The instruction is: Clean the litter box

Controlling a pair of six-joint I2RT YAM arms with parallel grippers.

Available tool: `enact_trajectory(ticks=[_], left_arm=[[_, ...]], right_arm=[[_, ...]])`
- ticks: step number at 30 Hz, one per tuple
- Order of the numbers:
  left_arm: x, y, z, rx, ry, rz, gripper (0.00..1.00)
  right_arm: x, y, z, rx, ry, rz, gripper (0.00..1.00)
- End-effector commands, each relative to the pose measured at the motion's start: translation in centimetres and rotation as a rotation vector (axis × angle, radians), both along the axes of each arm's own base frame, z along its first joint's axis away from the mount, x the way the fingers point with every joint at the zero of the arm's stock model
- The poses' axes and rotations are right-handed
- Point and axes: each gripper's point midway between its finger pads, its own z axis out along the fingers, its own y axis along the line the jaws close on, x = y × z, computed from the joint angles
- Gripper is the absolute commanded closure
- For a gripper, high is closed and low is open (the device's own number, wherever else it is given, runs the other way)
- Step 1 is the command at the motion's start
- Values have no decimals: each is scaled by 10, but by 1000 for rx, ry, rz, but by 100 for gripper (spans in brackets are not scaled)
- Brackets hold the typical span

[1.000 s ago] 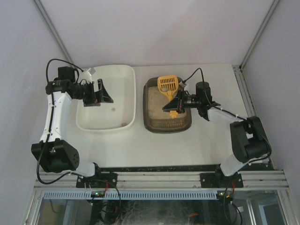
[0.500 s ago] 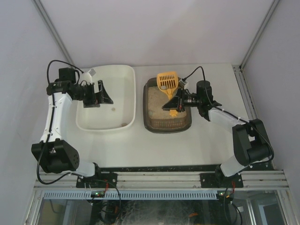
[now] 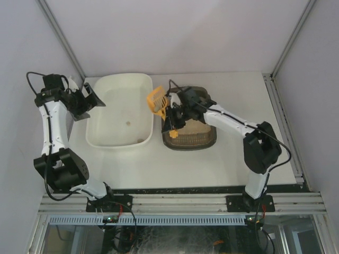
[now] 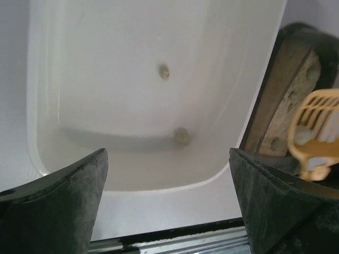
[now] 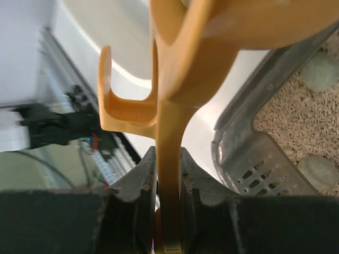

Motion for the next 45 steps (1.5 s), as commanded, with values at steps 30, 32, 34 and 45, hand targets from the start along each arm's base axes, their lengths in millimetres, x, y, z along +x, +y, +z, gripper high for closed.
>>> enact_trajectory(ticks=[30, 32, 34, 45], left_arm=[[23, 71, 14, 128, -69, 302, 0], [37, 59, 31, 207, -129, 256, 0], [56, 37, 49, 255, -204, 173, 0], [140, -126, 66, 154, -340, -70, 0]], right_arm=[[0, 14, 1, -1011, -896, -94, 100], [0, 11, 18, -902, -838, -127, 100], [2, 3, 31, -806, -767, -144, 100], [0, -136, -11, -857, -154, -334, 100]])
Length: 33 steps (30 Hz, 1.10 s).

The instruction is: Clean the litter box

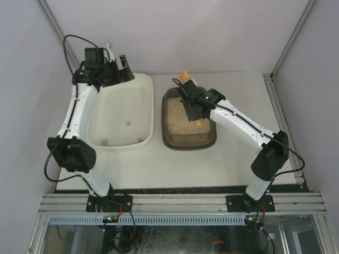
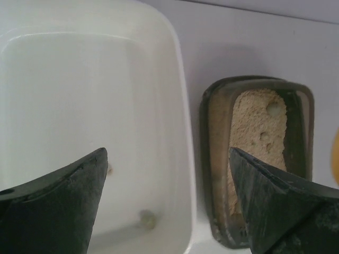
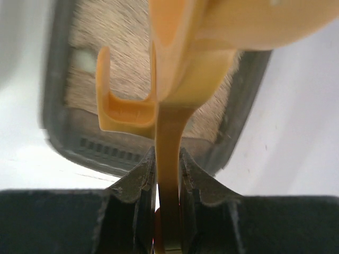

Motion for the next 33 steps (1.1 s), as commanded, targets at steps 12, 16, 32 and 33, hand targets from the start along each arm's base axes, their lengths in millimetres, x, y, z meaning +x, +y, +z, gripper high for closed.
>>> enact_trajectory(ticks=[12, 16, 32, 33], left_arm=[[43, -121, -27, -578, 169, 179, 0], [36, -118, -24, -595, 115, 175, 0], [16, -100, -52, -534, 121, 180, 0], [15, -99, -52, -534, 120, 181, 0]], right_arm=[[-12, -99, -92, -301, 404, -337, 100], [4, -107, -94, -387, 356, -371, 100], [48, -112, -109, -558, 299, -407, 100], [49, -112, -111, -556, 304, -406, 100]])
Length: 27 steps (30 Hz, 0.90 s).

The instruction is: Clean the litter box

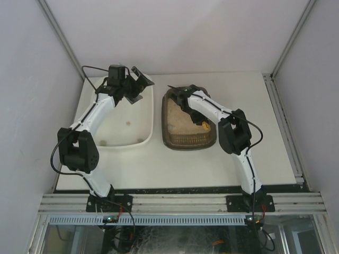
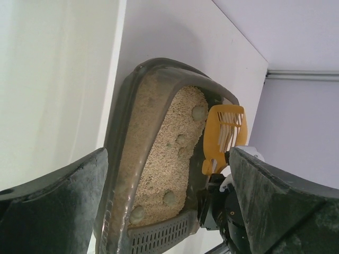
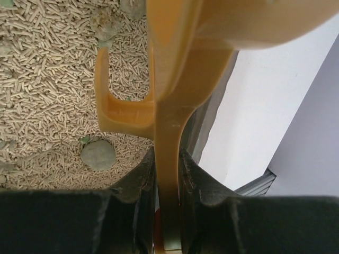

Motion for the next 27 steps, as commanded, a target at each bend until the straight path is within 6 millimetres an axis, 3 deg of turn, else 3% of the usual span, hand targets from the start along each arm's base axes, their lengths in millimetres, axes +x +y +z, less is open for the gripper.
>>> enact_trajectory(ticks=[1, 6, 9, 16, 22, 27], left_arm=[[-4, 7, 21, -7, -70, -5, 0], [-5, 10, 20, -4, -71, -2, 0], [-7, 12, 18, -3, -60, -1, 0], [-12, 16, 12, 7, -40, -3, 0], [-14, 15, 8, 4, -22, -11, 0], [-16, 14, 5, 0, -9, -18, 0]], right_arm=[[11, -7, 6, -20, -28, -18, 100], [17, 7, -6, 90, 7, -3, 100], [14, 29, -15, 217, 69, 41, 100], [-1, 67, 1, 461, 108, 97, 100], [-17, 61, 16, 510, 99, 84, 100], [-19, 52, 5, 493, 115, 70, 100]])
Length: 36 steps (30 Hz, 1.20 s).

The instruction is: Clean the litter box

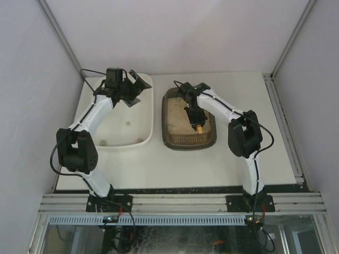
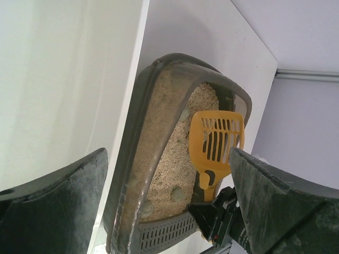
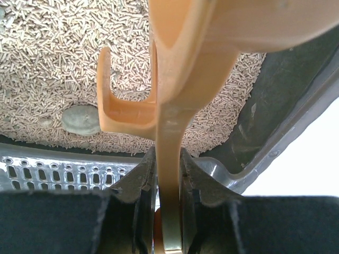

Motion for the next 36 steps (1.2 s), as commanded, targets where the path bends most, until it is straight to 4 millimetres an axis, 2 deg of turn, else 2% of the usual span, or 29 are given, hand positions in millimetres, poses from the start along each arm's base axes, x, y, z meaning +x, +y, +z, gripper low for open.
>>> enact_trajectory(ticks=[1, 3, 9, 12, 16, 22, 29, 36], left_arm=[[-10, 0, 24, -6, -57, -32, 0], [-11, 1, 24, -1, -58, -33, 0], [-13, 7, 28, 27, -81, -18, 0], [-14, 7, 28, 28, -80, -21, 0], [-14, 6, 30, 22, -75, -21, 0], [-15, 8, 32, 33, -81, -20, 0], [-17, 10, 28, 53, -75, -19, 0], [-20, 12, 28, 62, -78, -19, 0]], right_arm=[[8, 1, 12, 45, -48, 11, 100], [10, 0, 8, 24, -44, 14, 100], [23, -27, 8, -190, -80, -1, 100], [25, -29, 7, -194, -79, -4, 100], [20, -24, -7, -163, -22, 0, 100], [11, 4, -26, -52, 62, 38, 100], [15, 46, -27, 176, 99, 70, 100], [22, 73, -29, 359, 132, 73, 100]])
